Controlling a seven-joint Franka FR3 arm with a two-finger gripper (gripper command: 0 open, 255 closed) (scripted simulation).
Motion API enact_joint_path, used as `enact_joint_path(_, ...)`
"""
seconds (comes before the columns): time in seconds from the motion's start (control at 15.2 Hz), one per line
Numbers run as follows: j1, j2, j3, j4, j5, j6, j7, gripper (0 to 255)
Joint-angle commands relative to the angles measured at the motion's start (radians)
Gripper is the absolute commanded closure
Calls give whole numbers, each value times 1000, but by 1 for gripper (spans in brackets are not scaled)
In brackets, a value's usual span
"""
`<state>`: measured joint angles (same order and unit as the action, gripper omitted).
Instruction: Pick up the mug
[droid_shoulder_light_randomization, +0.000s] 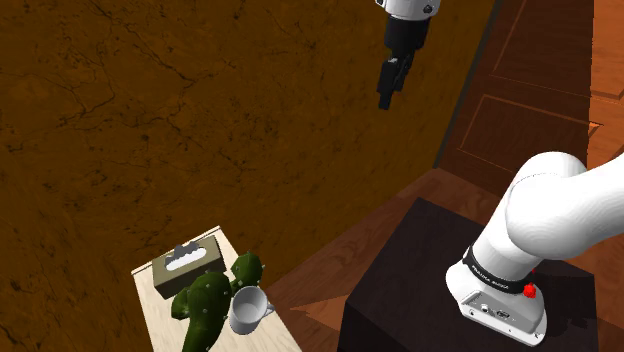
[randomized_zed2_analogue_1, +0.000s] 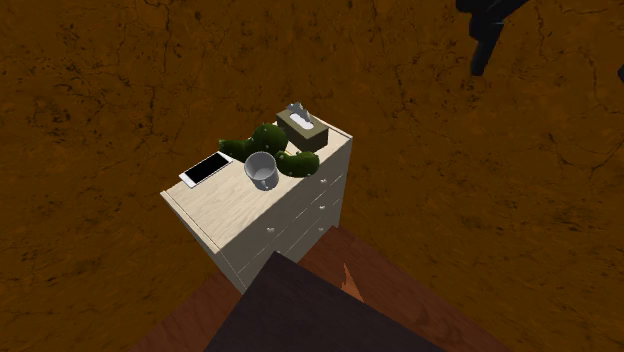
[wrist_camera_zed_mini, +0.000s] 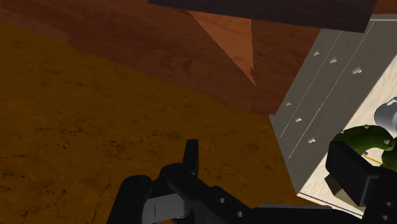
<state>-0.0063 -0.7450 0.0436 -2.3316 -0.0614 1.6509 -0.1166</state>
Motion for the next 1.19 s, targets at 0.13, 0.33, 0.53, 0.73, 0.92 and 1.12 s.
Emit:
enact_joint_path(0.13, 14, -9, 25, -55, 23, 54, 32, 0)
enact_joint_path(0.33, 37, -12, 66, -129, 59, 138, 81, 0)
enact_joint_path(0.53, 62, -1, 110, -193, 94, 227, 130, 0)
enact_joint_path(0.73, 87, 25, 158, -246, 129, 322, 178, 0)
enact_joint_path(0.92, 110, 68, 209, -286, 161, 421, 229, 0)
enact_joint_path(1.12, 130, 127, 264, -313, 188, 526, 281, 0)
